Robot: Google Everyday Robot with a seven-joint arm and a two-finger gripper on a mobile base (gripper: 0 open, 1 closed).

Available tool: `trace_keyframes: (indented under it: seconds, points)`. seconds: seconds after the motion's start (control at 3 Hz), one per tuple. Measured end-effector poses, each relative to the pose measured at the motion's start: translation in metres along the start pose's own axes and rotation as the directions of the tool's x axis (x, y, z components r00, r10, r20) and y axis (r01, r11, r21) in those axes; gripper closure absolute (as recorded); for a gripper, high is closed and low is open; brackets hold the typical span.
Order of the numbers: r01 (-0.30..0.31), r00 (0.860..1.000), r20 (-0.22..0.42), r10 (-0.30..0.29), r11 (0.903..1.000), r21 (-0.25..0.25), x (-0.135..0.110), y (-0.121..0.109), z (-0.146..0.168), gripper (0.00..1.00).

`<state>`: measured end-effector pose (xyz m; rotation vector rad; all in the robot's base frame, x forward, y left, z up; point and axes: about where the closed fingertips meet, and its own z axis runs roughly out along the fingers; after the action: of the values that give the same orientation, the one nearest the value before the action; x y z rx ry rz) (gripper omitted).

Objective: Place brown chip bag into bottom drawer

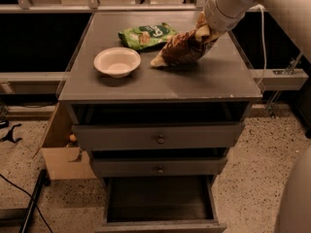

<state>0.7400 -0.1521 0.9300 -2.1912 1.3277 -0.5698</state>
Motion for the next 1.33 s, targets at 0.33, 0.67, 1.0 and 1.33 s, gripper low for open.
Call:
trace_keyframes:
  seconds: [0.33, 0.67, 1.0, 1.33]
  points:
    - [-0.008, 1.0, 0.02, 0.007, 0.9995, 0.032, -0.003, -0.005, -0.029, 1.0]
    - [-0.024, 0.998, 0.063, 0.021, 0.9986, 0.048, -0.004, 0.001, -0.056, 1.0]
    - [-0.073, 0.985, 0.161, 0.06, 0.9943, 0.078, -0.001, 0.022, -0.081, 1.0]
    - [-0.16, 0.972, 0.19, 0.141, 0.9827, 0.093, 0.007, 0.07, -0.117, 1.0]
